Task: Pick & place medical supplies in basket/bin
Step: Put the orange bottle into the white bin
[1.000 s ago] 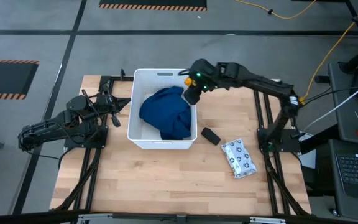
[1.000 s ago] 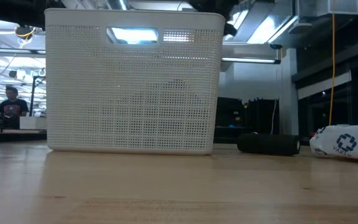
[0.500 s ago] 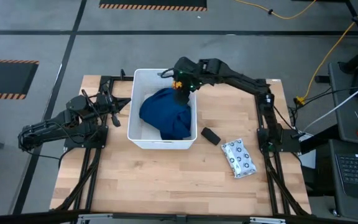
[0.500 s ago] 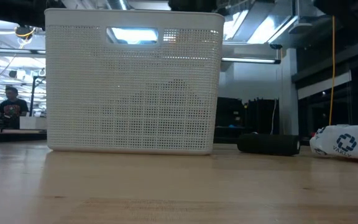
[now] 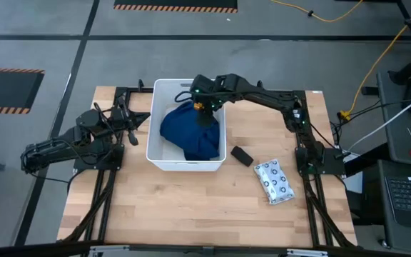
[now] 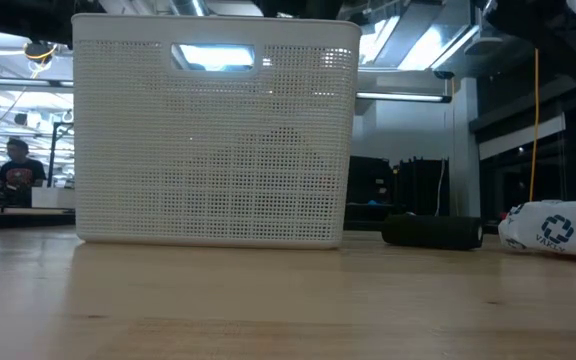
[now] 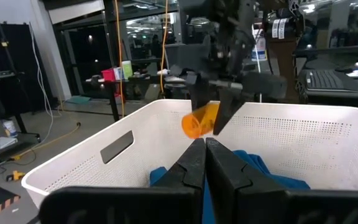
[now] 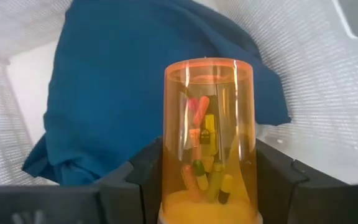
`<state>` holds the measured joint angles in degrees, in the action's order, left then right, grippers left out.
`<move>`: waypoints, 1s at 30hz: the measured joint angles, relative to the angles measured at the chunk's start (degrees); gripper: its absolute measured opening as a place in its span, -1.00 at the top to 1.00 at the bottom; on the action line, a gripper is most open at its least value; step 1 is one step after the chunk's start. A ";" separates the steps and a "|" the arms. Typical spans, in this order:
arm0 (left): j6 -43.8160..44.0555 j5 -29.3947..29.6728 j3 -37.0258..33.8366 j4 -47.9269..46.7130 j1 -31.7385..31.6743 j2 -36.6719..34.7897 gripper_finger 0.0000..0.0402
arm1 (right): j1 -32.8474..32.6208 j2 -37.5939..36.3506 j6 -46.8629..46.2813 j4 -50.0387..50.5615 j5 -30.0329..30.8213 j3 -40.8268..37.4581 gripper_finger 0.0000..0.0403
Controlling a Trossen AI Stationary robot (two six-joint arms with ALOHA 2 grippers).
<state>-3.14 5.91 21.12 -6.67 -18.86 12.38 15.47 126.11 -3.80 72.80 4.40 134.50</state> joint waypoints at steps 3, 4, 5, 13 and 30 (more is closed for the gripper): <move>0.02 0.00 0.00 -0.01 0.01 0.00 0.96 | -0.01 1.21 1.41 -0.66 0.00 0.00 0.12; 0.00 0.00 0.00 0.01 -0.01 -0.01 0.97 | -0.01 1.68 1.85 -0.64 0.00 0.00 0.12; 0.00 0.00 0.00 -0.01 0.01 -0.01 0.97 | -0.01 2.20 2.51 -0.62 0.00 0.00 0.12; -0.07 0.02 0.00 -0.01 0.00 0.00 0.97 | -0.01 6.48 5.84 1.21 -0.16 -0.04 0.12; -0.13 0.42 0.00 0.01 0.01 0.00 0.97 | -0.01 12.98 8.63 2.51 -4.52 -0.04 -0.03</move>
<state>-3.26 6.33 21.12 -6.66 -18.86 12.38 15.46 139.09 4.83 75.31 -0.12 134.45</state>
